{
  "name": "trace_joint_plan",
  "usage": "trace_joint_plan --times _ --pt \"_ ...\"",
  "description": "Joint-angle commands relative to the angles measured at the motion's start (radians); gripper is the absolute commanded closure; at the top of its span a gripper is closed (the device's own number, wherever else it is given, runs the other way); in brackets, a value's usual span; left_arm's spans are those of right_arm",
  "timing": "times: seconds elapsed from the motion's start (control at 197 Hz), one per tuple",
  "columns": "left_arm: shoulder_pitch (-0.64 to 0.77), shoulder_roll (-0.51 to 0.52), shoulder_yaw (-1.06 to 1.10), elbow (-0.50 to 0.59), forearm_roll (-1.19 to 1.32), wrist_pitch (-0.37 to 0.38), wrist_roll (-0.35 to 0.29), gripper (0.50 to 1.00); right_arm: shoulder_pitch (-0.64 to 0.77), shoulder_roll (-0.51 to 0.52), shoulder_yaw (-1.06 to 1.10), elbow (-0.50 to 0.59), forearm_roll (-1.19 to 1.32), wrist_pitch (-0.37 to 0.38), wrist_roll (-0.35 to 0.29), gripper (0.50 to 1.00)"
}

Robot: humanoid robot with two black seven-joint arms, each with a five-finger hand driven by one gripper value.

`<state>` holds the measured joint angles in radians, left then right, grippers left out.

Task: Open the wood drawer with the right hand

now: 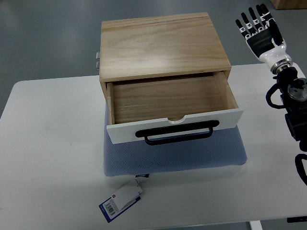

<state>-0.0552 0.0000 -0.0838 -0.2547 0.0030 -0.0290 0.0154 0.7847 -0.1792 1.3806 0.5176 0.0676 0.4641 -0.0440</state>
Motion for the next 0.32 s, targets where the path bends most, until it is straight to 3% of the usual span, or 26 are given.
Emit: trace_joint_plan --times 0.0,0.31 --pt "0.000 0.000 -0.001 -0.001 0.000 0.000 0.000 0.500 -0.015 0.003 0.000 -0.002 0.000 0.019 0.007 0.554" --pt "0.000 0.000 -0.001 0.000 -0.001 0.000 0.000 0.500 -0.036 0.030 -0.002 -0.002 -0.009 0.034 0.012 0.554"
